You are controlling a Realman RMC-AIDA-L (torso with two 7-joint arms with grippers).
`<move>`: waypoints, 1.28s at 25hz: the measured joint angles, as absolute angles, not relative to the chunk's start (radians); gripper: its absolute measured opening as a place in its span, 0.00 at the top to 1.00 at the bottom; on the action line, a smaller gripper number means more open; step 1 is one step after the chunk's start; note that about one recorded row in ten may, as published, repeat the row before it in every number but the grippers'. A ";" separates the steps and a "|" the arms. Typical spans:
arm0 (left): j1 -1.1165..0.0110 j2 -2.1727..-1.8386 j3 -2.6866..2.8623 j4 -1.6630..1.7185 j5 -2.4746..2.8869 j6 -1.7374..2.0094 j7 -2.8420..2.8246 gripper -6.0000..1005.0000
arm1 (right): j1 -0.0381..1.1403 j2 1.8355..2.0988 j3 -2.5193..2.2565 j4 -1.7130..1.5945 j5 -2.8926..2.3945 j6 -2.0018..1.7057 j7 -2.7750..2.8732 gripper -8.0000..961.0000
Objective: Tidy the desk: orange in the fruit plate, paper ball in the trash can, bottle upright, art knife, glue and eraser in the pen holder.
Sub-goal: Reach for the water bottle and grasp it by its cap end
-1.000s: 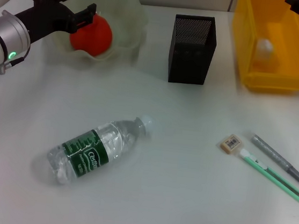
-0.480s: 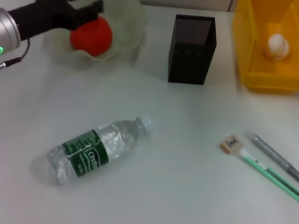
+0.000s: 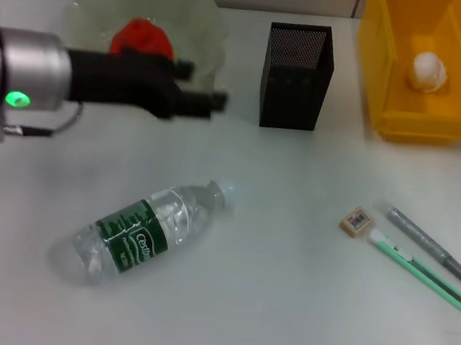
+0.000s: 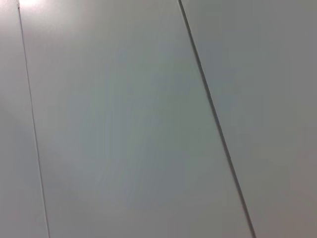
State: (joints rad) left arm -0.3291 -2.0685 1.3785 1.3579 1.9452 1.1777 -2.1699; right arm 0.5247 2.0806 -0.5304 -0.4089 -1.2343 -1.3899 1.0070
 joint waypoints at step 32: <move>-0.621 -2.080 1.857 1.266 2.508 1.155 -2.687 0.26 | 0.478 2.081 -0.509 -0.390 -1.210 -1.391 0.991 0.38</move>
State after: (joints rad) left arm -0.6212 -2.0801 1.8570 1.2659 2.5078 1.1549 -2.6870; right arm 0.4777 2.0809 -0.5095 -0.3904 -1.2102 -1.3914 0.9909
